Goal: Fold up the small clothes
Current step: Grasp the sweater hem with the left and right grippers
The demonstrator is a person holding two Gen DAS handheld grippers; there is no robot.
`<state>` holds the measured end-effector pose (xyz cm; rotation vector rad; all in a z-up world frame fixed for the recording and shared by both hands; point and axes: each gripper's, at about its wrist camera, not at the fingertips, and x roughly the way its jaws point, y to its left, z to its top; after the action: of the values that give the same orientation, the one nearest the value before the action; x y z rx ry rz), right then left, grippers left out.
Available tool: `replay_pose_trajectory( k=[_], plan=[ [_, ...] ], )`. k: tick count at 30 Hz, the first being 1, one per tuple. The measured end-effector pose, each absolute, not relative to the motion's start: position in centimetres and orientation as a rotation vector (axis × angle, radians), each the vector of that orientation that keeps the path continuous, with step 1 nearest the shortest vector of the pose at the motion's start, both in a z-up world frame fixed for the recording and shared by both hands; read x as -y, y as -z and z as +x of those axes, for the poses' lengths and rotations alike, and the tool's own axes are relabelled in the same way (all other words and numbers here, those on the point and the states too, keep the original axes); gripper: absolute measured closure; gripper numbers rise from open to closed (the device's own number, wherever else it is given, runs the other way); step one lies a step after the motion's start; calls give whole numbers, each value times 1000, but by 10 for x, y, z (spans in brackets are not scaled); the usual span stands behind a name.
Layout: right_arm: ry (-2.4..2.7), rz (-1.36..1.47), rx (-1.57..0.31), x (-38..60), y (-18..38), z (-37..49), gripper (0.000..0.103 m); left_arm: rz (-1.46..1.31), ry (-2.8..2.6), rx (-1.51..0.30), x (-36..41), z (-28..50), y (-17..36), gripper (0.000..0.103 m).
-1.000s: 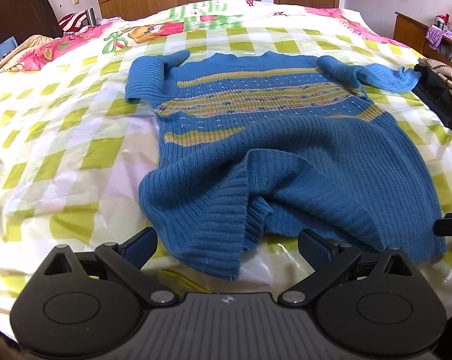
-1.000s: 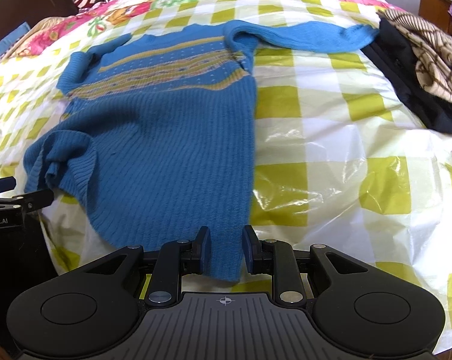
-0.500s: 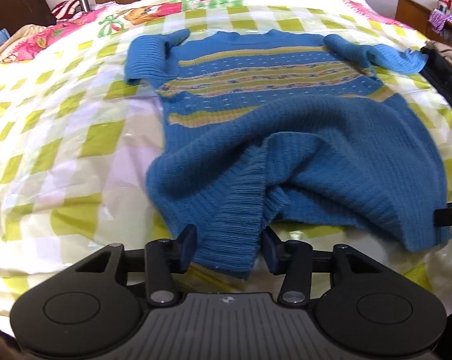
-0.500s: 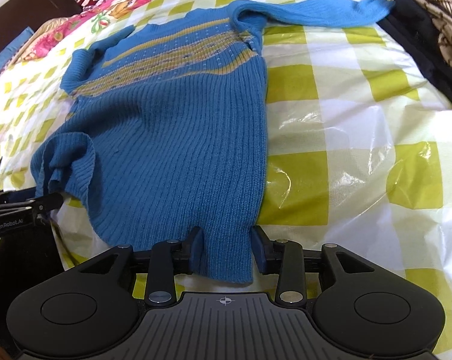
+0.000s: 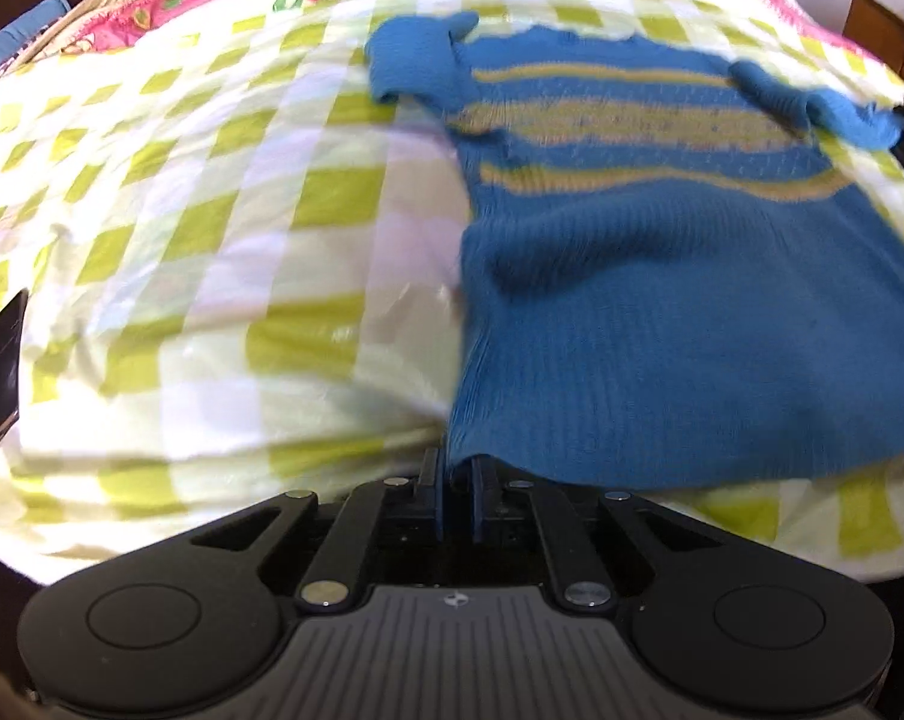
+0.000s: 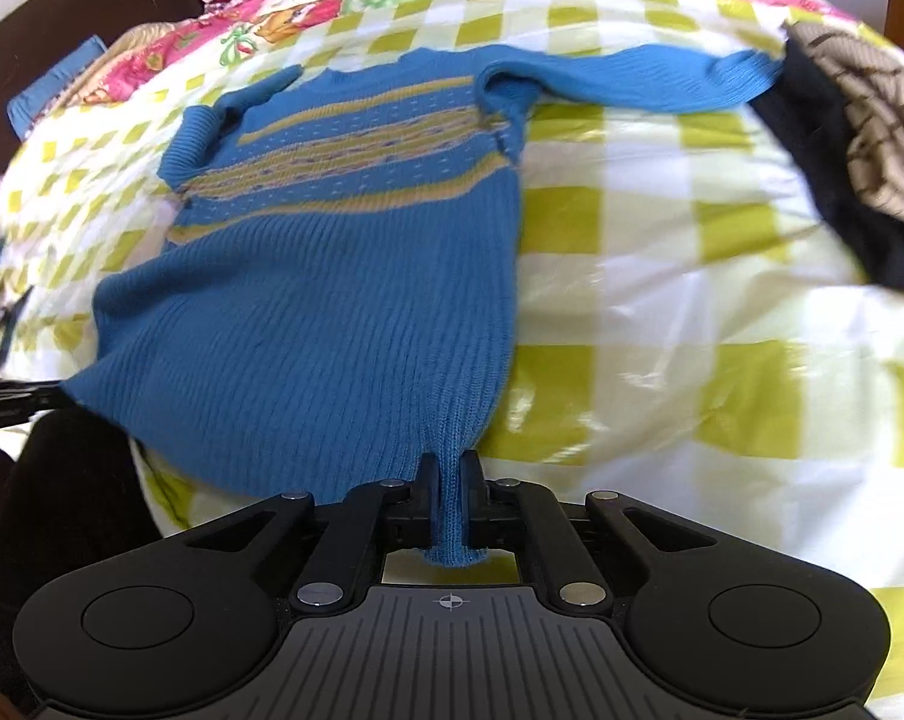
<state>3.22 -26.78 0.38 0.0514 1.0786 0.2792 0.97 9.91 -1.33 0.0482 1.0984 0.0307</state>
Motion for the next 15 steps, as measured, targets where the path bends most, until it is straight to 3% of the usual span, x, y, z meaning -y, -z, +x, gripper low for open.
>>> replay_pose_trajectory(
  k=[10, 12, 15],
  plan=[
    [-243, -75, -1136, 266, 1, 29, 97, -10, 59, -1005, -94, 19, -13, 75],
    [-233, -70, -1101, 266, -5, 30, 90, -58, 58, -994, -96, 29, -10, 63],
    [-255, -74, -1066, 260, -14, 33, 90, -70, 12, -1014, -97, 48, 8, 53]
  ],
)
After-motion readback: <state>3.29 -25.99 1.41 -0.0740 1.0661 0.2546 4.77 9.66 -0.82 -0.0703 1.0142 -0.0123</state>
